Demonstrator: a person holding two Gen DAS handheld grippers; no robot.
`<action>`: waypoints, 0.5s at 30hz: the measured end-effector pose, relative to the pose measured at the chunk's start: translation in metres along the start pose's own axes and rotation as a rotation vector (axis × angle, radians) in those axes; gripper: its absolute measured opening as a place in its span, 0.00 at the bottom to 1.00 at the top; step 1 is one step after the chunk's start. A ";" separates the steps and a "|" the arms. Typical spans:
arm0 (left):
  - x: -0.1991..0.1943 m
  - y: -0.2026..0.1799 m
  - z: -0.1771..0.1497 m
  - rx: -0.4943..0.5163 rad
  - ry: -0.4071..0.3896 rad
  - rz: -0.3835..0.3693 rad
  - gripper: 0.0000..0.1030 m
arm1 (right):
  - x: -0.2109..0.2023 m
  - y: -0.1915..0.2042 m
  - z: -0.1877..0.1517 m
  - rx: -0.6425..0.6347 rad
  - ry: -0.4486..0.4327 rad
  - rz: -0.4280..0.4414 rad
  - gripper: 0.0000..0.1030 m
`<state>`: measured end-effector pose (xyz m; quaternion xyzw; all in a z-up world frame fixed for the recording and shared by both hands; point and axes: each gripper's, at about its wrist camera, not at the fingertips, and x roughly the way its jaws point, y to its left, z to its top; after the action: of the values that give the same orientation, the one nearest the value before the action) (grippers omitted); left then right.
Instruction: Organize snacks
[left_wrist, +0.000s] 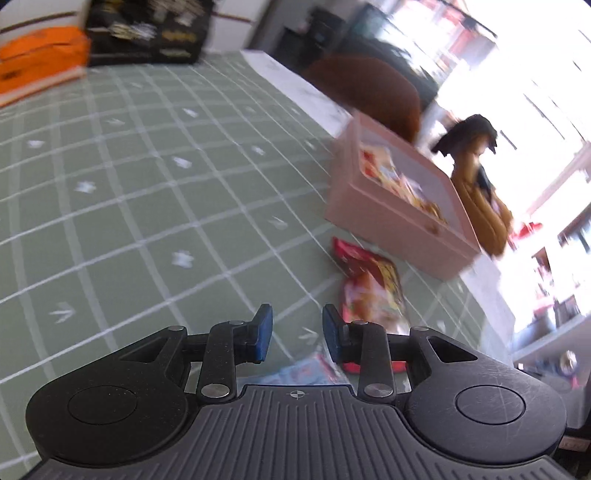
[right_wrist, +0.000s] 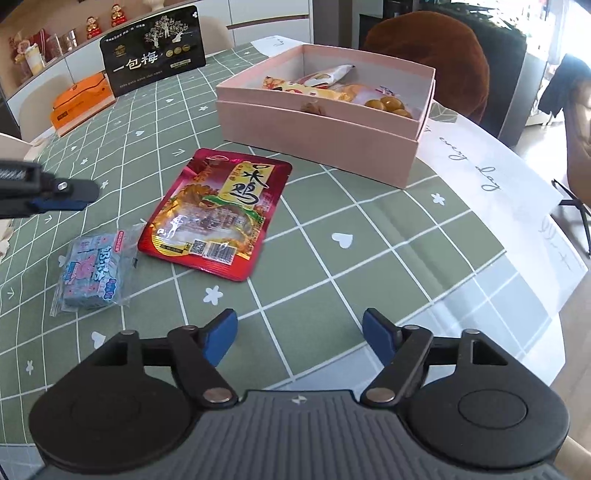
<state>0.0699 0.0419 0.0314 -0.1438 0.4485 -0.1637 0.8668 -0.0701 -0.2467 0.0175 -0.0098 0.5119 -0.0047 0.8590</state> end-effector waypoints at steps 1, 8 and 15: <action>0.003 -0.003 -0.001 0.027 0.022 0.007 0.33 | 0.000 0.001 -0.001 -0.005 0.000 -0.005 0.76; -0.013 -0.020 -0.037 0.198 0.133 0.010 0.33 | -0.001 0.000 -0.005 -0.038 0.009 -0.017 0.83; -0.038 -0.054 -0.060 0.448 0.182 0.027 0.34 | 0.002 -0.001 -0.005 -0.022 0.015 -0.028 0.89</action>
<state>-0.0083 0.0030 0.0475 0.0733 0.4791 -0.2597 0.8353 -0.0733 -0.2478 0.0138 -0.0265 0.5181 -0.0109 0.8548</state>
